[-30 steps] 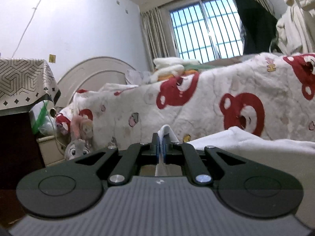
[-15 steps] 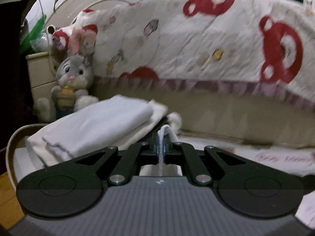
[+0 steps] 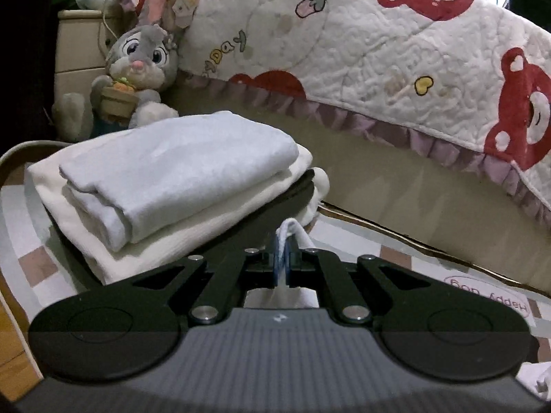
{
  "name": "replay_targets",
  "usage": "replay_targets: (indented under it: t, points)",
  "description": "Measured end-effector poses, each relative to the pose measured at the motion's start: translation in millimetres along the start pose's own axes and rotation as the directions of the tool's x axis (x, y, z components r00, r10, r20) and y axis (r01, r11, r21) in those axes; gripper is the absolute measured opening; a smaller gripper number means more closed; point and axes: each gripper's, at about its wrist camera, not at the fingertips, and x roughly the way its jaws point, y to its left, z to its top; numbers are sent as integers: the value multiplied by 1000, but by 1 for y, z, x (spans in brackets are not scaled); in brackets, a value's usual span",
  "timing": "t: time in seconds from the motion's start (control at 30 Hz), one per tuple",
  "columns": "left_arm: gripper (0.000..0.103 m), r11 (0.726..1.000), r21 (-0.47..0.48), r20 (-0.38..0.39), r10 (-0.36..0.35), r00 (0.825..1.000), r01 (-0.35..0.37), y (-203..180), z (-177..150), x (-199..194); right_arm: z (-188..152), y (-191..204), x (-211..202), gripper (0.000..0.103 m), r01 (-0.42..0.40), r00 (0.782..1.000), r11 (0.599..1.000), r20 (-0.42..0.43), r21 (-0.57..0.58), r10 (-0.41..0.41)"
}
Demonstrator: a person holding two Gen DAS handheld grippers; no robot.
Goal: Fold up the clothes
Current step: 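Lift the white shirt with both grippers and carry it onto the striped rug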
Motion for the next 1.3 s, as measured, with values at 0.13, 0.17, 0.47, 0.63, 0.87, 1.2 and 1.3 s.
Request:
replay_targets:
  t: [0.13,0.17,0.47,0.63,0.87,1.2,1.3]
  points:
    - [3,1000,-11,-31,-3,1000,3,5,-2,7,-21,49,34,52,133,983,919,-68,-371,-169]
    - [3,1000,0,-33,1,999,-1,4,-2,9,-27,56,46,52,131,973,885,-115,-447,-202]
    - [4,997,-77,-51,-14,999,10,21,3,18,-3,28,19,6,261,961,911,-8,-320,-278]
    - [4,989,-139,-24,-61,998,57,34,10,5,13,-16,-92,6,250,924,966,284,61,-256]
    - [4,979,-125,118,-145,982,159,29,23,-24,3,-52,-178,5,314,766,904,486,290,-422]
    - [3,975,-50,198,-205,959,219,6,27,-65,1,-75,-180,5,519,615,771,465,369,-637]
    - [3,976,8,227,-216,950,220,-6,36,-85,-3,-64,-187,5,515,588,770,497,378,-638]
